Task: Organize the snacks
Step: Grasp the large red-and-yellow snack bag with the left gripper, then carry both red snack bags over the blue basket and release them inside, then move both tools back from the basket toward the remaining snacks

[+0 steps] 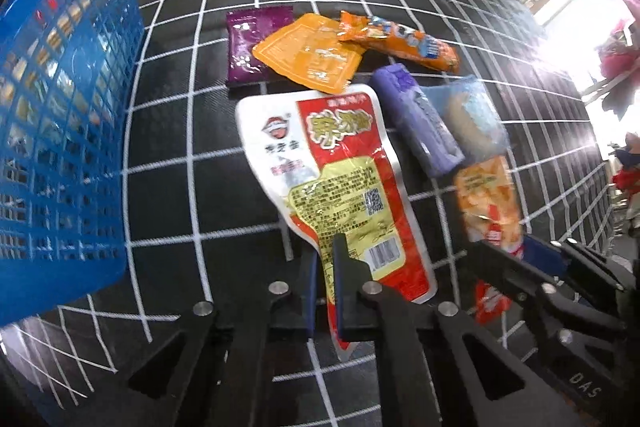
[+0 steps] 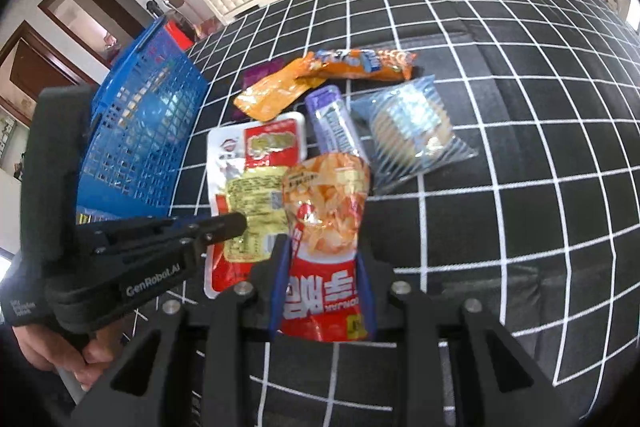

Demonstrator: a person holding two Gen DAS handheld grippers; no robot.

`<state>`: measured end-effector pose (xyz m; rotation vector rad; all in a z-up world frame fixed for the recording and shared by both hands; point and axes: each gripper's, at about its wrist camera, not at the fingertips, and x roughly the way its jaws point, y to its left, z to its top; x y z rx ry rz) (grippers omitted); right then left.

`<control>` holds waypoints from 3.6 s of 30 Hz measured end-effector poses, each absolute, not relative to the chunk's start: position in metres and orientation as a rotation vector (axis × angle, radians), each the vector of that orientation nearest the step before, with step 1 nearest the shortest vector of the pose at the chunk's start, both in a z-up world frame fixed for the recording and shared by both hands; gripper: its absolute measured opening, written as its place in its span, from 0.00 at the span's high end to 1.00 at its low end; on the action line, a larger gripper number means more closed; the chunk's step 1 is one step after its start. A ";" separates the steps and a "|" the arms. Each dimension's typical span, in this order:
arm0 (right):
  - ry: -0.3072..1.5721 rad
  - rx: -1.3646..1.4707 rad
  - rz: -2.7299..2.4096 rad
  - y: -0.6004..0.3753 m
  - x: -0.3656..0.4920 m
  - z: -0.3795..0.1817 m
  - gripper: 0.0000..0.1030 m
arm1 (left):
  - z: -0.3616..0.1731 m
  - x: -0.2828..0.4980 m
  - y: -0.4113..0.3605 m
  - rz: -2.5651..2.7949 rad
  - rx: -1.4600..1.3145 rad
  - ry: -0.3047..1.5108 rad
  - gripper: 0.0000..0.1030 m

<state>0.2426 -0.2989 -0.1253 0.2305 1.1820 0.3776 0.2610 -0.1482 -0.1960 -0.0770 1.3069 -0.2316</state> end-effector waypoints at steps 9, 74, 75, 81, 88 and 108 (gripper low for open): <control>1.149 0.194 0.340 -0.286 0.228 -0.100 0.66 | -0.155 0.220 -0.143 -0.312 -0.078 1.183 1.00; 0.975 -0.023 0.603 -0.062 0.251 0.008 0.66 | -0.033 0.183 0.100 -0.036 -0.090 0.888 0.41; 0.981 -0.027 0.609 -0.057 0.252 0.006 0.66 | -0.034 0.183 0.102 -0.034 -0.091 0.889 0.41; 1.010 -0.061 0.622 -0.030 0.263 -0.007 0.66 | -0.040 0.183 0.122 -0.009 -0.117 0.896 0.41; 1.049 -0.078 0.635 -0.007 0.274 -0.025 0.66 | -0.048 0.185 0.147 0.019 -0.142 0.907 0.41; 1.113 -0.203 0.610 0.014 0.282 -0.051 0.53 | -0.058 0.182 0.154 0.062 -0.157 0.889 0.41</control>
